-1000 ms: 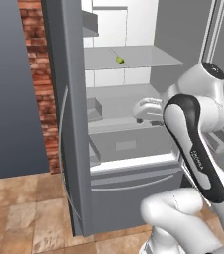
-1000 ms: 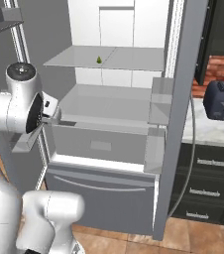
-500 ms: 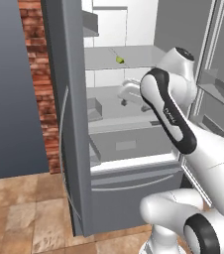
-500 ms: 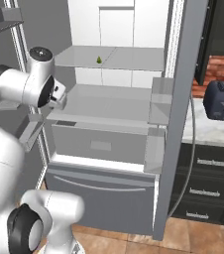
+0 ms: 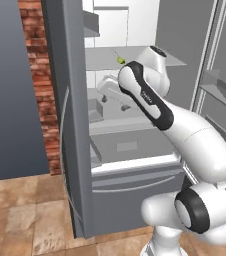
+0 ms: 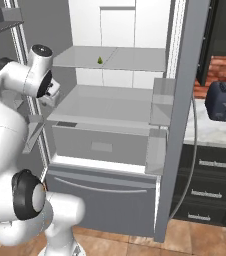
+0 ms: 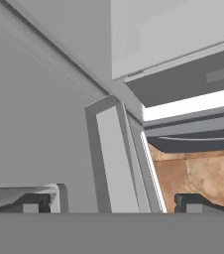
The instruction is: There is a bowl on the dining counter. Grab a lemon wedge from the fridge and place it in the bowl. Then get the liquor bottle and glass cup from the cabinet and place them next to the bowl.
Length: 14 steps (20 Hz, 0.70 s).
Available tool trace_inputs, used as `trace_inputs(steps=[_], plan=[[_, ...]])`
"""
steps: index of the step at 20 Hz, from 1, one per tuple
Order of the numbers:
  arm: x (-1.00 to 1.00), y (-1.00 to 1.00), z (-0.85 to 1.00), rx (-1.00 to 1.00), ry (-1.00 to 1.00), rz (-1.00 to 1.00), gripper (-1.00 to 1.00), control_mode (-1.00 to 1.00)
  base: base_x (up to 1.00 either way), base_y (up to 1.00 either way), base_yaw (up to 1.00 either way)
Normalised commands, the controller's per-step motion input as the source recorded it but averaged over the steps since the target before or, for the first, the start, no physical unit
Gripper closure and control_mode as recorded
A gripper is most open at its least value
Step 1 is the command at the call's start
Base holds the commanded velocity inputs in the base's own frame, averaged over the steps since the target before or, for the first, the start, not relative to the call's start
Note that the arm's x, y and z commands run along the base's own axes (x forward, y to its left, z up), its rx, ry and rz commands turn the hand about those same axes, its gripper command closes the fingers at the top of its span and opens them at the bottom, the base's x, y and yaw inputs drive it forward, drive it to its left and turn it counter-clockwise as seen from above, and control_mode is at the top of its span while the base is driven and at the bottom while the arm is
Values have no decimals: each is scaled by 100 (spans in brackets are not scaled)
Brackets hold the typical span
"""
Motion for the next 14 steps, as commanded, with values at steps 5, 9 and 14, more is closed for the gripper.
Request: trace_inputs(steps=[5,9,14], plan=[[7,48,-24,2,6,0,-100,-100,0,0,0],[0,67,-31,0,4,0,-100,-100,0,0,0],[-1,74,-26,0,1,0,-100,-100,0,0,0]])
